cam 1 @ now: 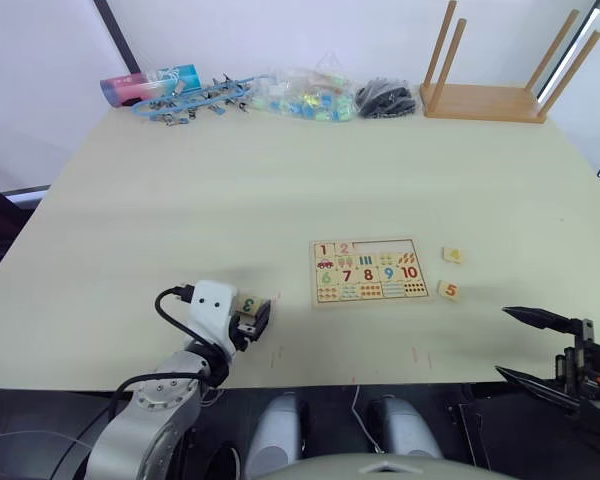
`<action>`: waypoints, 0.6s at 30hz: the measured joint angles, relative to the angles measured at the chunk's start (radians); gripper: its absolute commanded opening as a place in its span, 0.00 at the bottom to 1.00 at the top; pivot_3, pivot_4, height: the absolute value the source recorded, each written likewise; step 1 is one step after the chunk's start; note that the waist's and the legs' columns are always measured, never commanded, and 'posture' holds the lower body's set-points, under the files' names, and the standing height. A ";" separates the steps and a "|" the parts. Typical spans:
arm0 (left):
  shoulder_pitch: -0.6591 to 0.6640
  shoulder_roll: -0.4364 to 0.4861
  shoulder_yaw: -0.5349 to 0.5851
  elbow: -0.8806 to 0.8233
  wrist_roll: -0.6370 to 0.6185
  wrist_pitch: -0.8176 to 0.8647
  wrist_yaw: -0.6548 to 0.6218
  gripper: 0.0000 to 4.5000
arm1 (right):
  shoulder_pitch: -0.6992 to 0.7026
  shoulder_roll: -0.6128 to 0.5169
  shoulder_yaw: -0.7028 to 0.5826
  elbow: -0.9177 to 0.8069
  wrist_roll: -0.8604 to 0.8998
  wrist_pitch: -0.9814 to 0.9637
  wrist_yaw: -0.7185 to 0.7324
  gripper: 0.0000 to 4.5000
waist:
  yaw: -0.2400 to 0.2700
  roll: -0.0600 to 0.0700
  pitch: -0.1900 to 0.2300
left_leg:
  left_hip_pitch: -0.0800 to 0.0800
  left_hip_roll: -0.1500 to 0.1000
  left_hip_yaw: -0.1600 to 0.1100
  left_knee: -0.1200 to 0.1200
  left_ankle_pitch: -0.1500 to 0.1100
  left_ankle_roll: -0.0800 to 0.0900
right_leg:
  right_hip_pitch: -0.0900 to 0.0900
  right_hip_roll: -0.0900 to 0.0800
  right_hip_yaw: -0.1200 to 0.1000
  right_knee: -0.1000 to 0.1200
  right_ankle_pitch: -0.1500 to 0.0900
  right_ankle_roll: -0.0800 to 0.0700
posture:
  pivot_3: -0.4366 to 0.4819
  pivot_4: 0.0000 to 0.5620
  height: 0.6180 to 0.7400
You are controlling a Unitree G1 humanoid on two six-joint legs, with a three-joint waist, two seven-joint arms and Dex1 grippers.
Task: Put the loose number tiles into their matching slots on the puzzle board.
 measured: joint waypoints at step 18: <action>-0.145 0.228 0.046 0.217 -0.015 -0.229 -0.416 0.33 | -0.024 0.001 0.003 0.001 -0.013 -0.001 -0.004 1.00 | 0.000 0.001 0.000 | 0.000 0.000 0.000 0.000 0.000 0.000 | 0.000 0.000 -0.001 0.000 0.000 0.000 | 0.48 0.27 0.98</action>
